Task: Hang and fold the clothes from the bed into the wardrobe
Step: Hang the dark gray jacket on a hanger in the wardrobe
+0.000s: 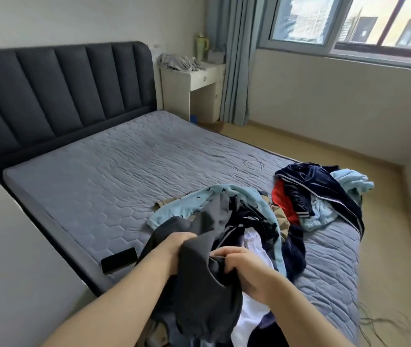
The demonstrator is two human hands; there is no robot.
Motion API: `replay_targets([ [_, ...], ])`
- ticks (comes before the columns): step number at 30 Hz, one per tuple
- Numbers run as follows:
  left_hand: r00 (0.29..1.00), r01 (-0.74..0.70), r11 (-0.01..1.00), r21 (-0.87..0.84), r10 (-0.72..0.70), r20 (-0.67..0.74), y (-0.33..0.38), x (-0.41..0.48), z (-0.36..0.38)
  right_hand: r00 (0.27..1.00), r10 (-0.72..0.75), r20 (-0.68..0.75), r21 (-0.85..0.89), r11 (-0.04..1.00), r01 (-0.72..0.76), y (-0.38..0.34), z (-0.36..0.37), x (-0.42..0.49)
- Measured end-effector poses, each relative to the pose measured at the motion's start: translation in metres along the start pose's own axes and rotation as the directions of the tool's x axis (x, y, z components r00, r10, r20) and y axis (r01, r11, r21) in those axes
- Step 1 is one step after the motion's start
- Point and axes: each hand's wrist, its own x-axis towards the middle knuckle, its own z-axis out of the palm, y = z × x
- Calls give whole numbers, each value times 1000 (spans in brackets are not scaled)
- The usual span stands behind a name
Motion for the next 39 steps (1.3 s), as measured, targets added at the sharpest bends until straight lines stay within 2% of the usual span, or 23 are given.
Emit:
replay_targets([
  [3, 989, -149, 982, 114, 148, 10, 10, -5, 5, 982, 90, -168, 160, 985, -63, 6, -15, -5],
  [5, 966, -231, 939, 256, 190, 177, 16, -17, 1, 944, 170, -283, 354, 933, -62, 10, -23, 0],
  [8, 898, -256, 884, 391, 68, 435, 29, -40, -12, 941, 188, -282, 614, 789, 27, 6, -22, 10],
  [9, 874, -253, 881, 400, 31, 484, 34, -45, -17, 943, 160, -292, 633, 771, 66, 3, -20, 15],
  [11, 862, -241, 881, 407, 1, 506, 42, -53, -24, 909, 111, -403, 543, 828, 139, -2, -15, 25],
  [12, 889, -224, 878, 424, 6, 458, 43, -56, -28, 868, 95, -487, 467, 868, 167, -3, -11, 29],
  [14, 970, -193, 856, 480, 92, 226, 40, -48, -35, 805, 15, -594, 272, 945, 182, -3, -4, 32],
  [15, 984, -173, 865, 471, 139, 106, 37, -43, -38, 809, -69, -584, 135, 974, 181, -3, 3, 31],
  [16, 990, -139, 893, 427, 137, 36, 32, -39, -38, 834, -166, -526, -12, 982, 188, -1, 12, 28],
  [17, 996, -90, 936, 339, 86, 27, 29, -35, -38, 867, -250, -431, -143, 968, 208, 1, 21, 25],
  [19, 995, 41, 991, 129, -53, 88, 21, -26, -34, 916, -336, -219, -315, 913, 260, 3, 41, 19],
  [21, 970, 199, 980, 30, -201, 135, 10, -19, -32, 944, -324, -61, -369, 886, 280, 5, 55, 16],
  [23, 942, 314, 949, 8, -312, 120, -5, -9, -30, 968, -249, -10, -362, 904, 229, 5, 57, 13],
  [25, 945, 325, 946, -23, -324, 36, -19, -2, -29, 988, -155, -6, -286, 947, 147, 6, 50, 11],
  [27, 969, 227, 968, -104, -235, -76, -24, 5, -29, 997, -69, -44, -104, 992, 65, 5, 39, 9],
  [29, 987, 106, 982, -157, -123, -107, -20, 5, -27, 973, 57, -226, 106, 994, -34, 8, 23, 11],
  [30, 993, 57, 981, -185, -75, -92, -15, 2, -27, 936, 124, -330, 187, 980, -64, 13, 13, 13],
  [32, 998, -54, 976, -213, 48, -30, -2, -9, -27, 864, 223, -452, 303, 949, -86, 20, -3, 15],
  [34, 978, -176, 971, -164, 191, 87, 13, -24, -27, 847, 314, -430, 462, 882, -92, 26, -12, 19],
  [35, 955, -227, 965, -135, 247, 163, 20, -30, -27, 853, 342, -396, 556, 828, -74, 25, -15, 20],
  [37, 906, -270, 961, -59, 275, 322, 28, -42, -25, 911, 314, -267, 678, 733, -54, 19, -19, 24],
  [39, 867, -244, 969, 47, 196, 457, 30, -50, -21, 951, 248, -187, 666, 744, -63, 12, -22, 32],
])
